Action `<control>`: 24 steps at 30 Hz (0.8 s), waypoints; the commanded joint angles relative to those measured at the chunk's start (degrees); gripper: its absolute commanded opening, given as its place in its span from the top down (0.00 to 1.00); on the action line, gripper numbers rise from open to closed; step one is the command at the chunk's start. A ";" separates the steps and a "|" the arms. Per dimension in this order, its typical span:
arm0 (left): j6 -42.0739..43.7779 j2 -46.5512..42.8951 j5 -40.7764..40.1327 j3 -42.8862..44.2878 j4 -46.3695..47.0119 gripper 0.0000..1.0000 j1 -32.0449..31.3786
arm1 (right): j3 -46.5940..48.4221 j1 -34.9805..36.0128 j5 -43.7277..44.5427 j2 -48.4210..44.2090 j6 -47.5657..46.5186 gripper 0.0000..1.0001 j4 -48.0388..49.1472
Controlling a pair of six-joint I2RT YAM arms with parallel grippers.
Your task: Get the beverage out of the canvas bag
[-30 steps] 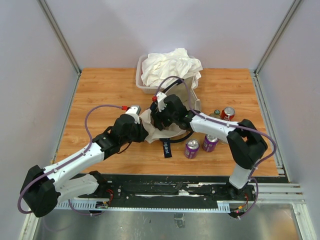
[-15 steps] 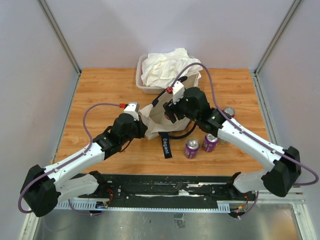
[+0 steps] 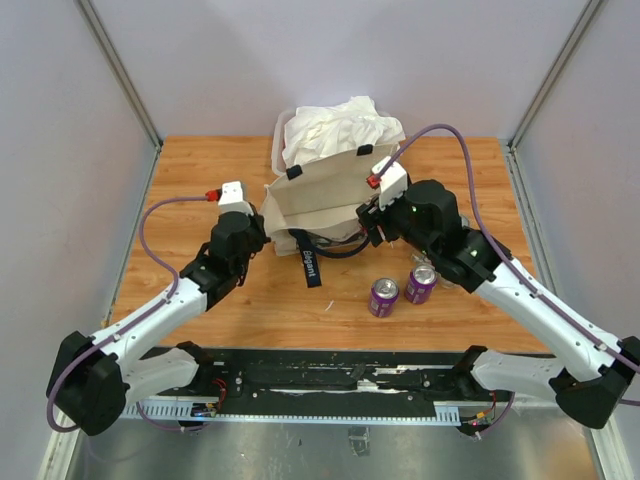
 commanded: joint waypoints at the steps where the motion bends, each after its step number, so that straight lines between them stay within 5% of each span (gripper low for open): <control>1: 2.96 -1.71 -10.44 1.90 5.20 1.00 1.49 | 3.54 0.82 2.59 -3.67 -0.48 0.99 -0.22; 12: 0.38 -9.97 -16.58 -1.48 1.64 0.97 1.68 | -2.33 0.23 9.39 -4.11 -0.06 0.99 -1.20; 16: 0.63 -13.90 -15.44 -3.01 2.92 0.77 1.68 | -6.84 -2.68 6.61 -3.45 1.96 0.99 1.45; 20: 2.18 -16.48 -11.50 -3.44 6.32 0.46 1.68 | -10.39 -7.17 1.91 -2.38 4.48 0.99 4.41; 24: 2.59 -15.52 -7.78 -1.92 6.00 0.33 1.68 | -13.22 -10.21 -1.51 -0.29 6.13 0.99 7.38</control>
